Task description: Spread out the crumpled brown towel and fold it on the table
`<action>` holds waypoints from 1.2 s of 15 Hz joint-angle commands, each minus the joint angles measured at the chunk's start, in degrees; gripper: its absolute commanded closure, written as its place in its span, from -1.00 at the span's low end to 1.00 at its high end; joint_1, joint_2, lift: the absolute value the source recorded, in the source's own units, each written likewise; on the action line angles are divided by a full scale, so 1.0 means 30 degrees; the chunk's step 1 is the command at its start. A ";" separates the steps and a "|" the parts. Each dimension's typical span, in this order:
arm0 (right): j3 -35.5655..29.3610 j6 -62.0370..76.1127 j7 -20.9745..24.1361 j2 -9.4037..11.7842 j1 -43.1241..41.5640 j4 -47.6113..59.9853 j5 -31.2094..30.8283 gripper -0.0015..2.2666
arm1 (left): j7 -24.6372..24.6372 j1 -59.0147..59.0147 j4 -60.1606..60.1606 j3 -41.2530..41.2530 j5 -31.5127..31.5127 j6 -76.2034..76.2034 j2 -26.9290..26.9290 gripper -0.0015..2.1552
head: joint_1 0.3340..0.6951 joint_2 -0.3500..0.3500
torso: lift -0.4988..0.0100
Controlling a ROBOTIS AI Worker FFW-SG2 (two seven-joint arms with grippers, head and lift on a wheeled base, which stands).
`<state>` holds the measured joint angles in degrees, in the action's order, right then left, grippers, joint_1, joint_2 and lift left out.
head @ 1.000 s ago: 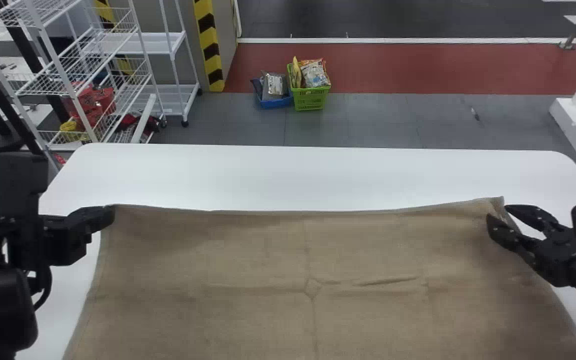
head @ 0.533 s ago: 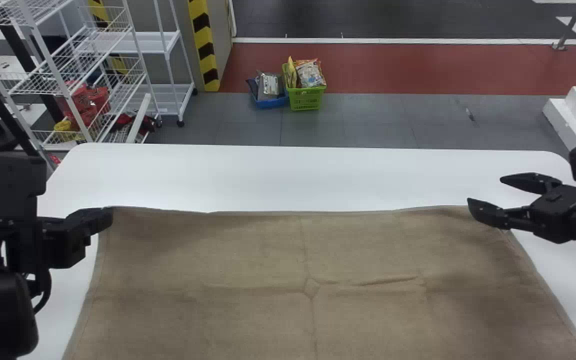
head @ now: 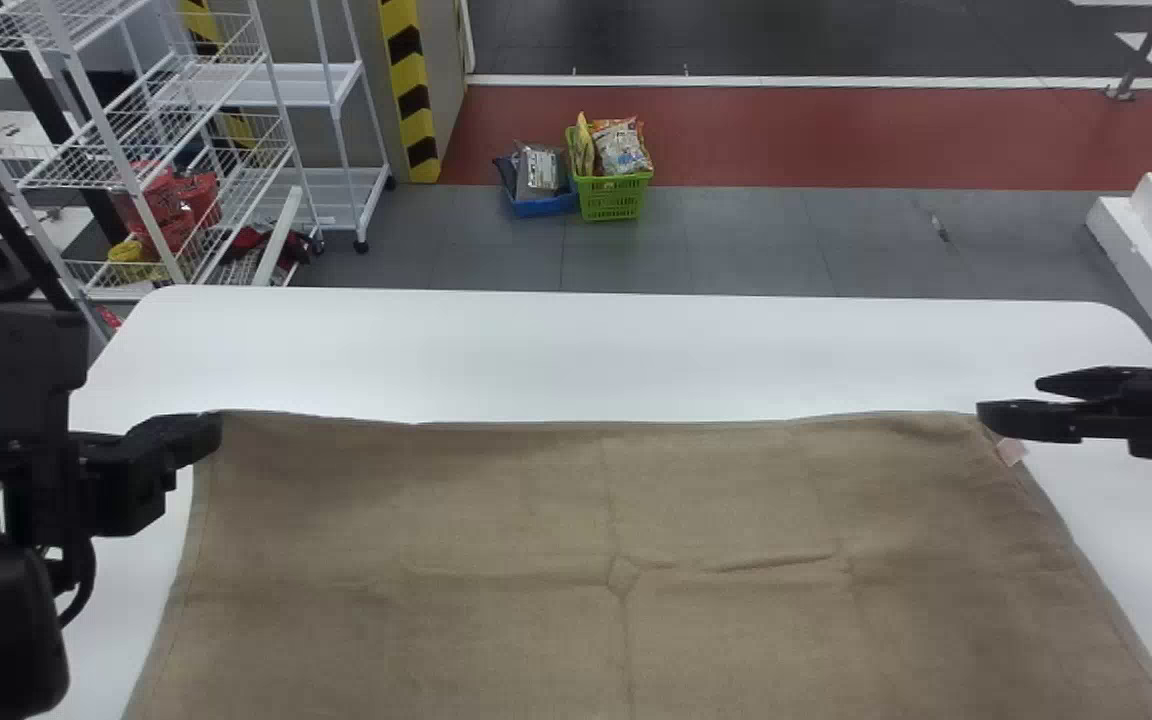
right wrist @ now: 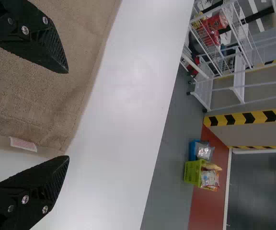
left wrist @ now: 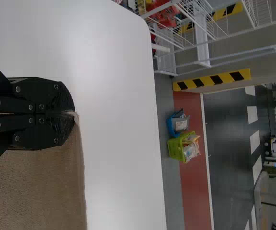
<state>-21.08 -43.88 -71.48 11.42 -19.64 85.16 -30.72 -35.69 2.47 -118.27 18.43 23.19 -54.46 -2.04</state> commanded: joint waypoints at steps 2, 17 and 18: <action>-0.0443 -0.2586 -0.1427 0.1583 -0.2065 -0.2284 -0.0306 -0.74 | 0.0001 -0.0559 0.0167 -0.0871 0.0298 0.0000 -0.0024 0.45 | 1.00 0.01 | 0.46; 0.3160 -0.3699 -0.1925 0.2257 -0.5991 -0.8788 -0.3617 -0.74 | 0.0059 -0.1057 0.0665 -0.2218 0.1147 -0.0117 -0.0054 0.45 | 1.00 -0.22 | 0.46; 0.3688 -0.3699 -0.1515 0.2198 -0.6255 -0.9403 -0.3734 -0.74 | 0.0088 -0.1057 0.0694 -0.2218 0.1118 -0.0117 -0.0054 0.45 | 1.00 -0.20 | 0.46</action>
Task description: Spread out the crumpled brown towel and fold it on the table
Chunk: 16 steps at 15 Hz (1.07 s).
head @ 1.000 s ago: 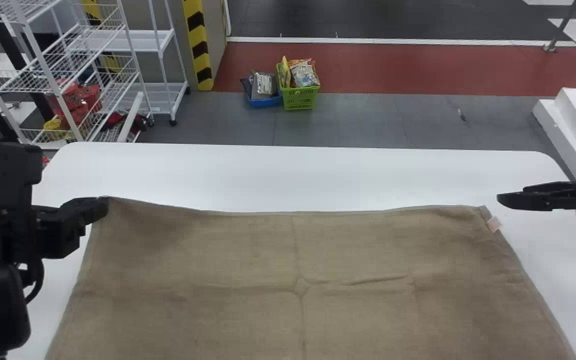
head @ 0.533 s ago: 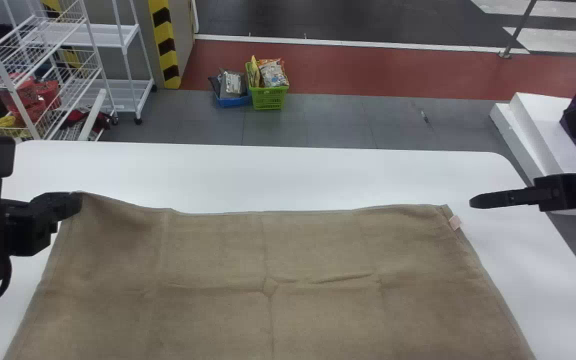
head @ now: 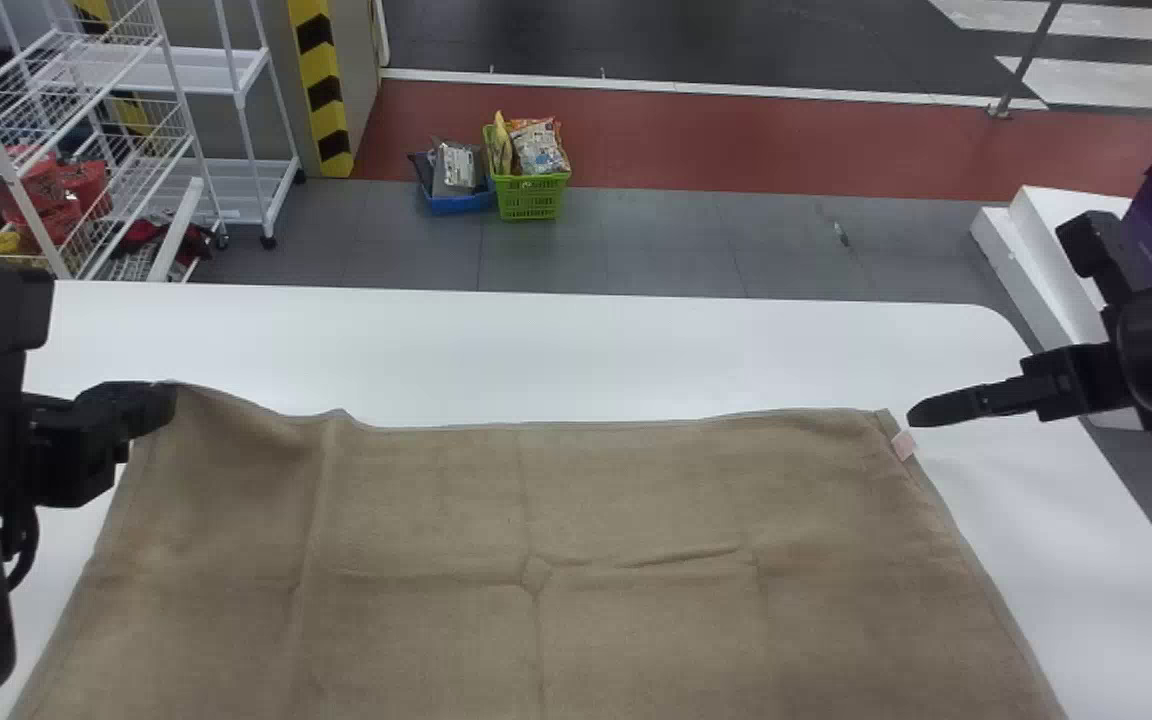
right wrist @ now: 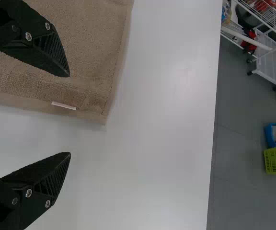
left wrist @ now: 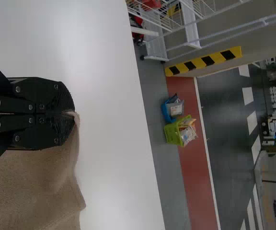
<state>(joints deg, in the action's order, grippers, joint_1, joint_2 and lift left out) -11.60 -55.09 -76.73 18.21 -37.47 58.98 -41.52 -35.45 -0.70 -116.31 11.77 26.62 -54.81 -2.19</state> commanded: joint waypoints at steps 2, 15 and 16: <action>0.0792 0.0035 0.0675 -0.0416 -0.0373 -0.0734 -0.0400 -0.74 | 0.0011 0.0000 0.0069 0.0003 -0.0027 0.0001 -0.0002 0.45 | 1.00 -0.20 | 0.46; 0.0880 0.2086 0.3166 -0.1148 -0.0373 -0.1671 -0.0048 -0.58 | 0.0069 0.0030 0.0186 0.0033 -0.0085 0.0060 -0.0119 0.45 | 1.00 -0.14 | 0.46; 0.0851 0.2145 0.3166 -0.1207 -0.0373 -0.1671 -0.0019 -0.53 | 0.0069 0.0030 0.0186 0.0033 -0.0085 0.0060 -0.0119 0.45 | 1.00 -0.14 | 0.46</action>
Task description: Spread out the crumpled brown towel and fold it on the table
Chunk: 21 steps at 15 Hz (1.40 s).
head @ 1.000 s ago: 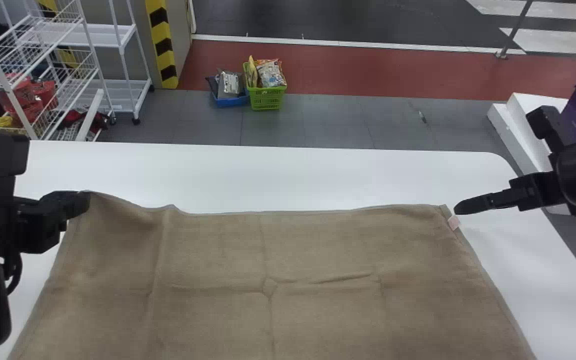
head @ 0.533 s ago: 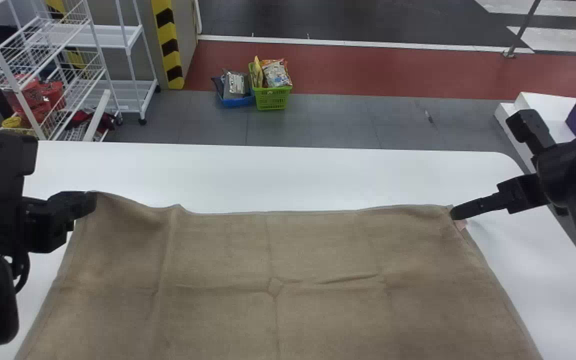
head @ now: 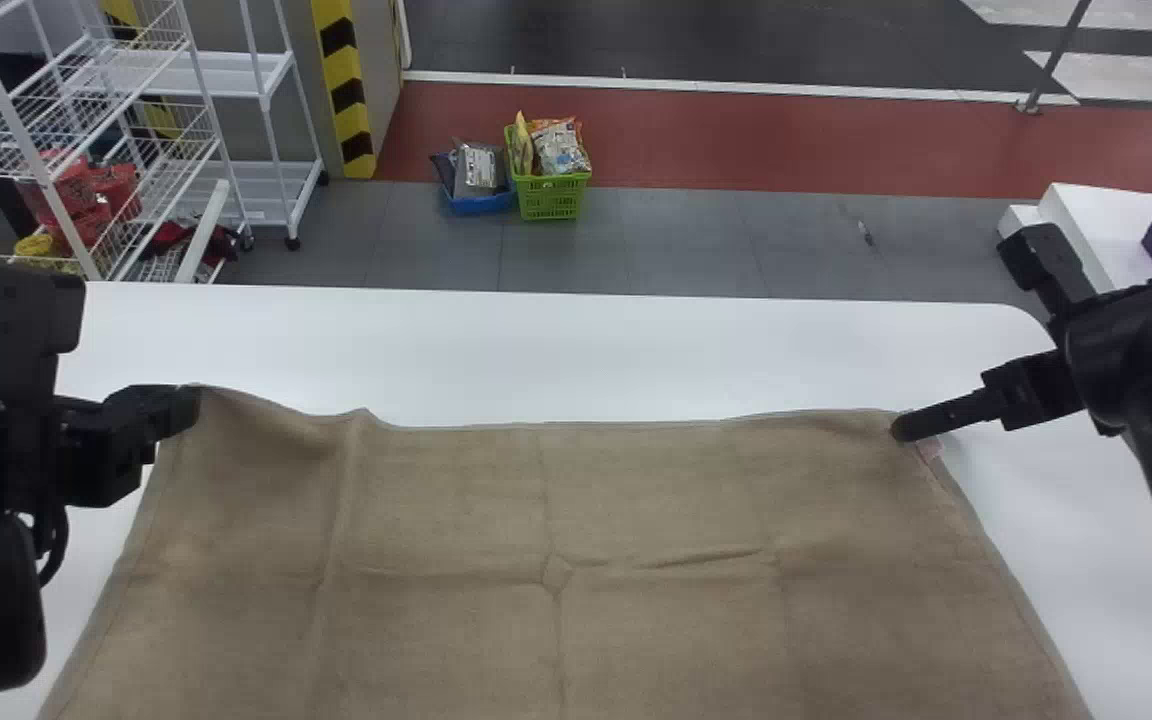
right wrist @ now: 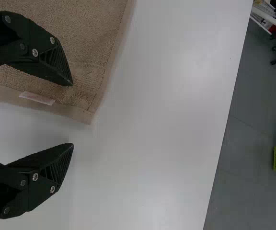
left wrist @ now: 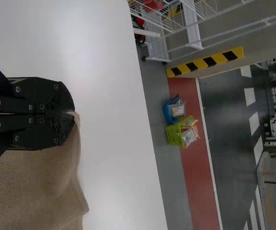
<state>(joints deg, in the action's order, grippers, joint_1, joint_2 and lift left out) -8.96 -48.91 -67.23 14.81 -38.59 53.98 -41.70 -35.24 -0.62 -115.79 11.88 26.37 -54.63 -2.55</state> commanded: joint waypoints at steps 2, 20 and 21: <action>-0.0001 0.0086 -0.0002 -0.0162 -0.0029 -0.0006 0.0073 -0.53 | -0.0002 0.0030 0.0013 0.0024 0.0000 0.0058 -0.0029 0.45 | 1.00 -0.12 | 0.46; -0.5392 0.3719 -0.1701 -0.0162 0.5860 0.7787 0.1187 0.31 | 0.0349 0.0967 -0.0544 0.0493 -0.0820 0.1640 -0.0058 0.45 | 1.00 -0.20 | 0.46; -0.5685 0.4070 -0.1642 -0.0162 0.6094 0.7962 0.1363 0.31 | 0.0349 0.0967 -0.0544 0.0522 -0.0849 0.1699 -0.0058 0.45 | 1.00 -0.22 | 0.46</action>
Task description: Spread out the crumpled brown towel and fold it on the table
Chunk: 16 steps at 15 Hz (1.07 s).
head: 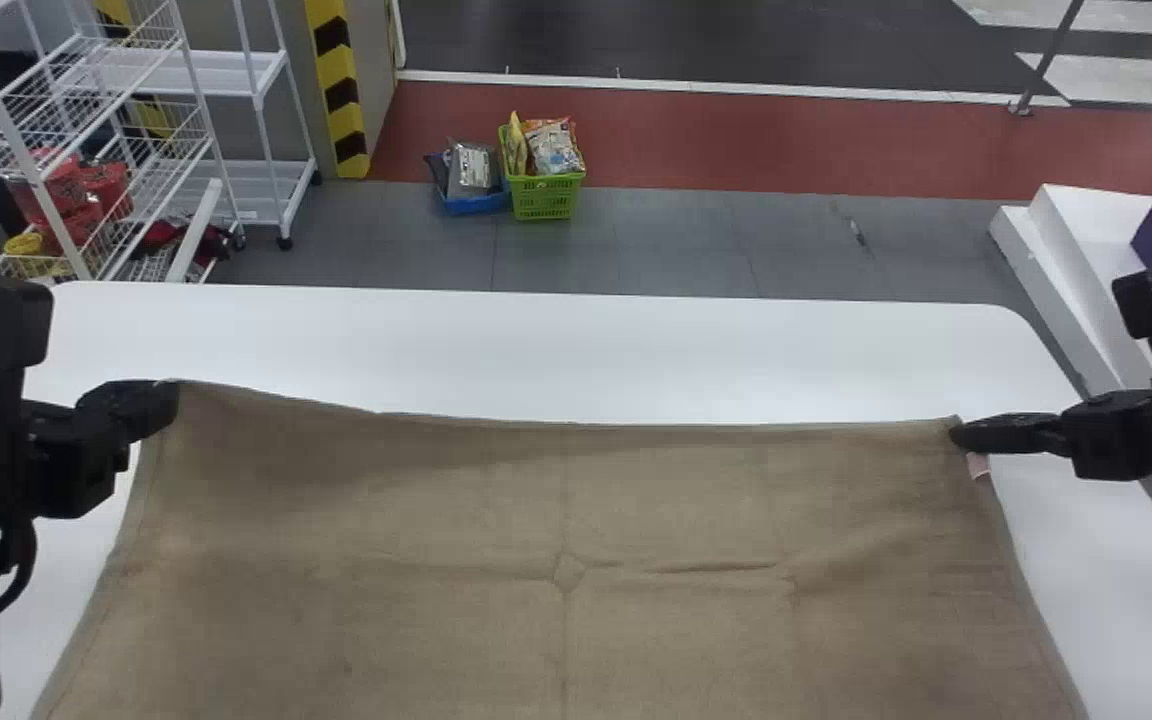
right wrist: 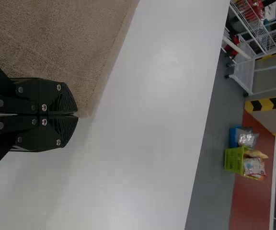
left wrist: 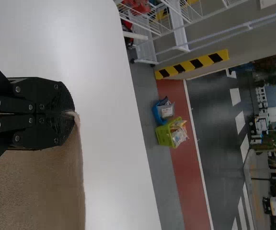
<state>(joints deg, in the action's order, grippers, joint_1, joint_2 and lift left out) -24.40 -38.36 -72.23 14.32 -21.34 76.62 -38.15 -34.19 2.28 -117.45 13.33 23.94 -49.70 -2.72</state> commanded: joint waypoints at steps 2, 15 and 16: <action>-0.0950 0.0788 0.0112 -0.0027 0.0816 0.1268 0.0499 0.31 | -0.0029 0.0002 -0.0021 0.0155 -0.0129 0.0055 0.0000 0.45 | 1.00 -0.26 | 0.46; -0.3763 0.3659 -0.0649 -0.0701 0.5532 0.7039 0.3692 0.36 | -0.0615 0.2580 -0.2921 0.2206 -0.2355 0.0055 0.0000 0.45 | 1.00 -0.28 | 0.46; -0.4202 0.4772 -0.0942 -0.0906 0.5942 0.7273 0.4542 0.36 | -0.0615 0.2961 -0.3214 0.2469 -0.2678 0.0114 0.0000 0.45 | 1.00 -0.28 | 0.46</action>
<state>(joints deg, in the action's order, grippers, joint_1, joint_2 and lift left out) -35.50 -27.58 -74.63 12.11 -4.93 97.80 -26.54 -36.01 10.06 -126.17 19.97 16.81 -49.51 -2.72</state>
